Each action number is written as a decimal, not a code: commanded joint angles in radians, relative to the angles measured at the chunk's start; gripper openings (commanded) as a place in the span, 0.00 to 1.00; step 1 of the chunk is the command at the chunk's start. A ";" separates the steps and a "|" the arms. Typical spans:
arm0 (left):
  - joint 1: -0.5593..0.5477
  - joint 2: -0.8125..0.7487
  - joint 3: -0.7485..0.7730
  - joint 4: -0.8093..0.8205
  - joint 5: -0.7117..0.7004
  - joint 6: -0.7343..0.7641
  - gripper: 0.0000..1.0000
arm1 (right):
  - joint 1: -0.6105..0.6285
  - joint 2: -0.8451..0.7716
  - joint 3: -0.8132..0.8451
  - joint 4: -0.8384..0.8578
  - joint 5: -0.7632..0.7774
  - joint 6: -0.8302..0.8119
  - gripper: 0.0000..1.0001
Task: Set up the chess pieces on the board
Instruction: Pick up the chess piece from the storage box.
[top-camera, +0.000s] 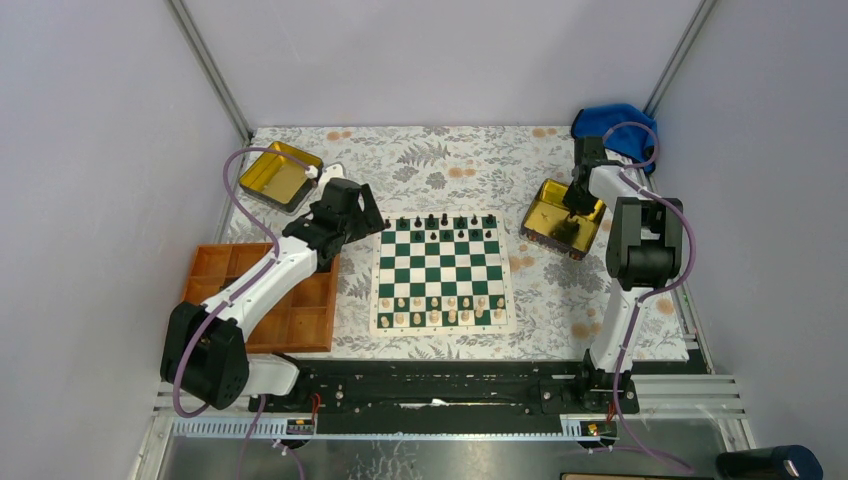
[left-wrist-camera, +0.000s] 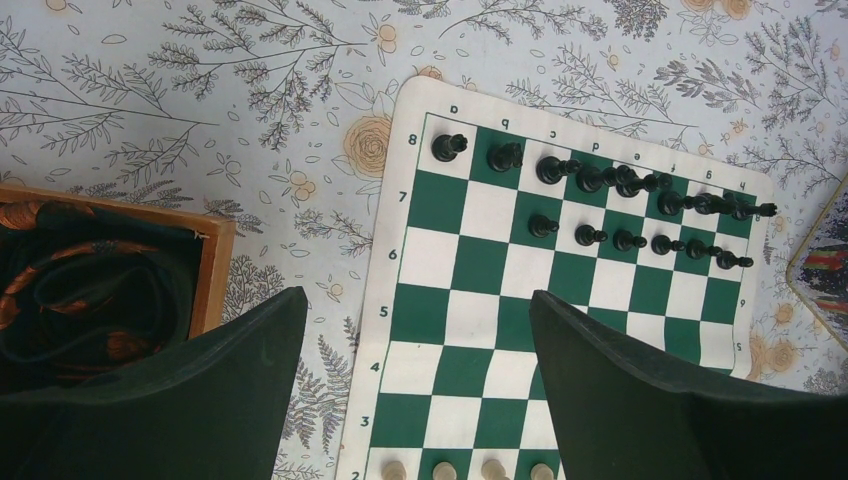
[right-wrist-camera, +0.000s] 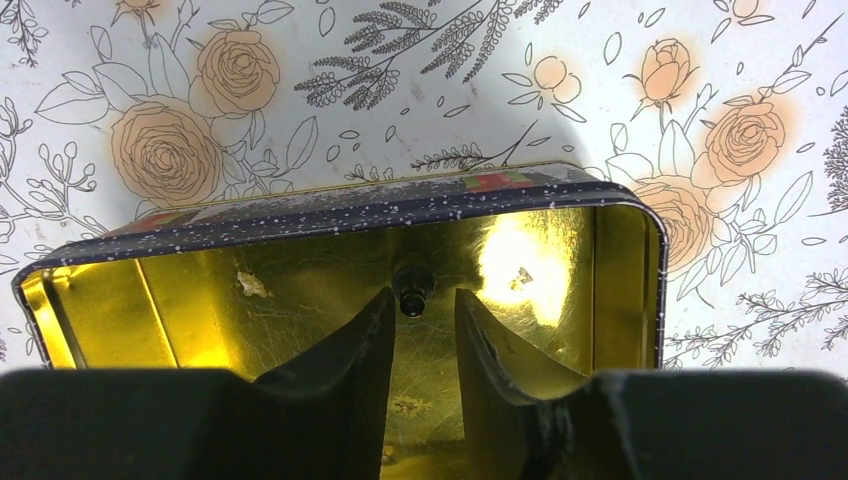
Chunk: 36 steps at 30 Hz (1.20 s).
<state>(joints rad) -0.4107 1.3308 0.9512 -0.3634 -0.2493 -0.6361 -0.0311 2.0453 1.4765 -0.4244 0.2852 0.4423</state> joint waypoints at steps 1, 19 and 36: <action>-0.004 -0.003 0.000 0.008 -0.004 0.006 0.89 | -0.003 0.003 0.034 0.020 -0.005 0.001 0.33; -0.005 -0.018 -0.009 0.001 -0.006 0.000 0.90 | -0.006 0.008 0.039 0.024 -0.006 -0.005 0.12; -0.005 -0.066 -0.035 -0.003 -0.014 0.001 0.90 | -0.004 -0.133 -0.036 0.040 -0.050 -0.010 0.00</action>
<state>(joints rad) -0.4118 1.2972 0.9291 -0.3691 -0.2497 -0.6365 -0.0338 2.0235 1.4559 -0.4019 0.2661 0.4389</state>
